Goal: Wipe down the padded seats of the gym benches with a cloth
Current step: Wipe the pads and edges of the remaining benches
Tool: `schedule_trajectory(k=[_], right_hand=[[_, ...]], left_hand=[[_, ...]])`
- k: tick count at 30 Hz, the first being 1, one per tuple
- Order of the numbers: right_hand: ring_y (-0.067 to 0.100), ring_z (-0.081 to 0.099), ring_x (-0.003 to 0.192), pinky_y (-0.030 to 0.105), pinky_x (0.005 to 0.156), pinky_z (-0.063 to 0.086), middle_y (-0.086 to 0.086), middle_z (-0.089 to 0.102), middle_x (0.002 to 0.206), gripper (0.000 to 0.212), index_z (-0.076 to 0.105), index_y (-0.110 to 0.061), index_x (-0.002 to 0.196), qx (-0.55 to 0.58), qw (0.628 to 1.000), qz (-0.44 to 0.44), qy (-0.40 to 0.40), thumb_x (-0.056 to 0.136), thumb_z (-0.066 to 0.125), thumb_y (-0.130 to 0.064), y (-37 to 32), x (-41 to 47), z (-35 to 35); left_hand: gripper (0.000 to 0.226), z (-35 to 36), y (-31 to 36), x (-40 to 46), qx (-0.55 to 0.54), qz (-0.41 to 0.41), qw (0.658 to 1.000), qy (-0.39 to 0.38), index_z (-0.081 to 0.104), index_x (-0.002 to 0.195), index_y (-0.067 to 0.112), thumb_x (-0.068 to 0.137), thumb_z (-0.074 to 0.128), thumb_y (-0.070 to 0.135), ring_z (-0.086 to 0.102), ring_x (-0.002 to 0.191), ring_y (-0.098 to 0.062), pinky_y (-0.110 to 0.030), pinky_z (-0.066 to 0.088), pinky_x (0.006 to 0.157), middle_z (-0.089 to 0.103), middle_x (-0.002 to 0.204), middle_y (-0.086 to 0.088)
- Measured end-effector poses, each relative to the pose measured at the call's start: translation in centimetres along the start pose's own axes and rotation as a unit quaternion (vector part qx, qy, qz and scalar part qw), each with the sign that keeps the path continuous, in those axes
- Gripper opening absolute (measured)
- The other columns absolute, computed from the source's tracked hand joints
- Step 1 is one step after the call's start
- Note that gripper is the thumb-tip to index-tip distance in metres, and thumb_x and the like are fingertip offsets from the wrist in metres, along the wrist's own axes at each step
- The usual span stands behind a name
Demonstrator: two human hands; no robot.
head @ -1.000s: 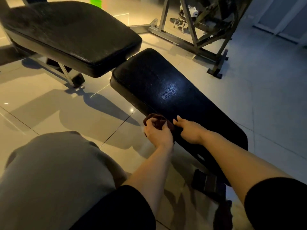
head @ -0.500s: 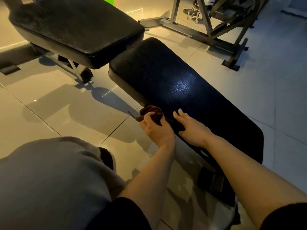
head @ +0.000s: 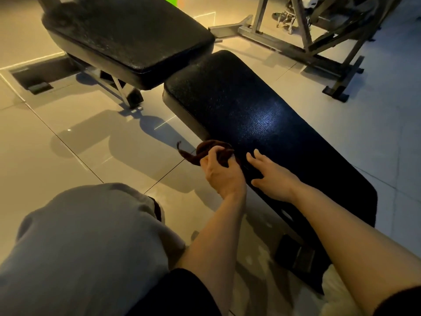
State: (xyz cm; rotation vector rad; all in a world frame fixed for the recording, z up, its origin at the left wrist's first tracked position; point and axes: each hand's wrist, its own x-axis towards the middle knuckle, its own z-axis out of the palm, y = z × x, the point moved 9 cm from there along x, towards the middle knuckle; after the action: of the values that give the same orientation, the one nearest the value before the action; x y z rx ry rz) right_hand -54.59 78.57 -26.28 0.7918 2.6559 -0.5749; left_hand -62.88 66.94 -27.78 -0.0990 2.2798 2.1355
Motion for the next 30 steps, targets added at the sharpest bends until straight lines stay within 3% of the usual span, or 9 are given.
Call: schedule_trajectory(k=[5, 8, 12, 16, 18, 21, 25, 28, 30], right_hand=[[0.012, -0.001, 0.149, 0.042, 0.117, 0.023, -0.013, -0.007, 0.162, 0.078, 0.007, -0.037, 0.153, 0.007, 1.000, -0.002, -0.008, 0.094, 0.052, -0.016, -0.1, -0.1, -0.2], [0.011, -0.002, 0.149, 0.040, 0.117, 0.020, -0.013, -0.007, 0.162, 0.075, 0.007, -0.036, 0.154, 0.012, 1.000, -0.004, -0.018, 0.096, 0.053, -0.021, -0.3, -0.2, -0.4], [0.011, -0.002, 0.149, 0.040, 0.116, 0.022, -0.013, -0.008, 0.162, 0.073, 0.007, -0.034, 0.154, 0.009, 1.000, -0.001, -0.011, 0.097, 0.050, -0.020, -0.3, -0.2, -0.4], [0.016, 0.007, 0.149, 0.046, 0.115, 0.028, -0.012, -0.004, 0.162, 0.064, 0.016, -0.036, 0.153, 0.015, 1.000, -0.004, 0.009, 0.099, 0.049, -0.030, -0.3, -0.2, -0.4], [0.015, 0.006, 0.149, 0.045, 0.115, 0.028, -0.013, -0.004, 0.162, 0.062, 0.019, -0.037, 0.152, 0.017, 1.000, -0.005, 0.006, 0.098, 0.049, -0.028, -0.3, -0.2, -0.3], [0.012, -0.002, 0.149, 0.045, 0.119, 0.020, -0.011, -0.006, 0.162, 0.068, 0.012, -0.034, 0.154, 0.025, 1.000, -0.011, -0.008, 0.098, 0.050, -0.024, -0.3, -0.1, -0.3], [0.010, -0.006, 0.148, 0.042, 0.119, 0.018, -0.011, -0.008, 0.162, 0.074, 0.008, -0.033, 0.154, 0.038, 0.999, -0.009, -0.016, 0.096, 0.053, -0.019, 0.0, 0.1, -0.1], [0.008, -0.007, 0.148, 0.043, 0.119, 0.019, -0.013, -0.008, 0.161, 0.074, 0.008, -0.035, 0.154, 0.039, 0.999, -0.004, -0.009, 0.096, 0.052, -0.019, 0.1, 0.2, 0.1], [0.009, -0.006, 0.148, 0.045, 0.119, 0.019, -0.013, -0.007, 0.162, 0.072, 0.009, -0.035, 0.154, 0.039, 0.999, -0.003, 0.000, 0.097, 0.051, -0.022, 0.1, 0.3, 0.0]], left_hand=[[0.020, 1.2, -2.3, -3.6, 0.052, 0.002, 0.988, -0.145, 0.063, 0.098, 0.018, 0.082, 0.066, 0.006, 0.054, 0.100, -0.016, -0.032, 0.049, 0.090, 0.056, 0.109, 0.000], [0.021, 0.1, -0.5, -2.5, 0.050, 0.034, 0.992, -0.107, 0.060, 0.101, 0.018, 0.083, 0.066, 0.008, 0.050, 0.102, -0.015, -0.013, 0.040, 0.085, 0.052, 0.113, -0.002], [0.020, -0.3, 2.9, 0.2, 0.052, 0.086, 0.992, -0.082, 0.059, 0.103, 0.018, 0.086, 0.065, 0.010, 0.051, 0.102, -0.015, -0.027, 0.045, 0.086, 0.055, 0.113, -0.001], [0.021, 1.6, 3.3, -2.1, 0.125, 0.155, 0.964, -0.179, 0.063, 0.100, 0.016, 0.083, 0.063, 0.004, 0.047, 0.092, -0.006, -0.004, 0.033, 0.074, 0.055, 0.111, 0.001], [0.022, 1.5, 2.6, -3.1, 0.121, 0.170, 0.959, -0.190, 0.062, 0.100, 0.014, 0.082, 0.062, 0.002, 0.043, 0.084, 0.001, -0.001, 0.034, 0.073, 0.056, 0.110, 0.000], [0.021, -0.1, 1.6, -3.2, 0.085, 0.155, 0.975, -0.134, 0.061, 0.100, 0.012, 0.083, 0.064, 0.000, 0.047, 0.084, 0.004, -0.001, 0.037, 0.073, 0.055, 0.104, 0.003], [0.023, -2.3, 1.1, -1.0, 0.067, 0.103, 0.992, -0.014, 0.059, 0.107, 0.011, 0.086, 0.063, 0.002, 0.051, 0.098, -0.011, -0.004, 0.034, 0.080, 0.058, 0.108, -0.004], [0.024, -0.7, 1.7, 0.0, 0.078, 0.102, 0.988, -0.089, 0.062, 0.109, 0.015, 0.087, 0.063, 0.003, 0.049, 0.105, -0.009, -0.006, 0.035, 0.091, 0.057, 0.118, -0.002], [0.025, 0.7, 1.4, -1.5, 0.119, 0.116, 0.970, -0.177, 0.064, 0.110, 0.016, 0.088, 0.062, 0.004, 0.044, 0.104, -0.003, 0.002, 0.029, 0.084, 0.054, 0.121, 0.001]])
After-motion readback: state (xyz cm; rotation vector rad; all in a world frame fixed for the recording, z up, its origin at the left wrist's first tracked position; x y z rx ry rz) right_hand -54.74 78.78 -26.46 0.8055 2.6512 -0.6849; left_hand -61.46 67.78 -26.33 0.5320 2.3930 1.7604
